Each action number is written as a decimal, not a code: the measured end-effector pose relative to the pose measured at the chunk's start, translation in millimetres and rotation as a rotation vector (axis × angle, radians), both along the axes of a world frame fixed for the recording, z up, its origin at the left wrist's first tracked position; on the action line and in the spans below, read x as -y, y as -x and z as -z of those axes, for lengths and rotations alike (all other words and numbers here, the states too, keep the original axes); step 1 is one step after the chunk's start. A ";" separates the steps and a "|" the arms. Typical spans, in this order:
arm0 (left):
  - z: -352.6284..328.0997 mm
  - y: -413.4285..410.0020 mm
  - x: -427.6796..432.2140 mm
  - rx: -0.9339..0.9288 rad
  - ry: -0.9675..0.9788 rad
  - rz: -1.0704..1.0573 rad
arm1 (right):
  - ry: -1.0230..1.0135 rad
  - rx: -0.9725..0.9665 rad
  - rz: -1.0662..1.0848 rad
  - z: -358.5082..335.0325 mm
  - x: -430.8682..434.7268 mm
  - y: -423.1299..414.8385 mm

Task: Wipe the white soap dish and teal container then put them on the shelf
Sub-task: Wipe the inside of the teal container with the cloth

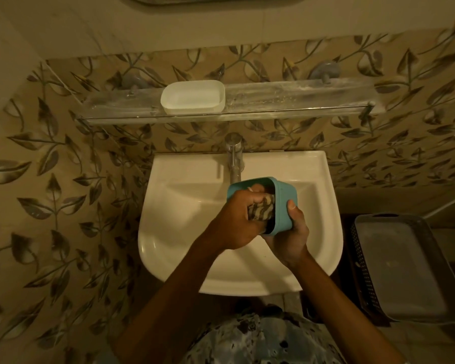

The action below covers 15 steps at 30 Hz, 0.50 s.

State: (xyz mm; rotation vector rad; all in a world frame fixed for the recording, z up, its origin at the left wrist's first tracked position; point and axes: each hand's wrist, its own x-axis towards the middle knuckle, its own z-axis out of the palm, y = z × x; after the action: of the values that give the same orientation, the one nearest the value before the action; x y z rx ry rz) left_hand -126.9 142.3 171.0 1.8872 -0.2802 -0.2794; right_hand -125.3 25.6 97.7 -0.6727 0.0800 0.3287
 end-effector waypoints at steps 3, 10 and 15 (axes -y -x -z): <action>2.7 -4.0 -9.2 0.149 -0.282 0.175 | -0.055 0.004 -0.012 -0.6 -0.2 3.5; 13.1 -0.3 -4.2 0.188 -0.704 0.094 | 0.004 0.014 0.045 0.4 6.9 4.7; 4.0 4.3 7.5 -0.079 -0.528 -0.073 | 0.072 0.093 0.068 -1.0 10.3 6.9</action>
State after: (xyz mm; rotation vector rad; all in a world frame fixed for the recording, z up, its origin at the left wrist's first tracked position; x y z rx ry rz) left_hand -131.2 134.9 167.0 2.3935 -0.0851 -0.4071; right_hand -132.1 15.3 98.7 -0.7538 0.0256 0.2296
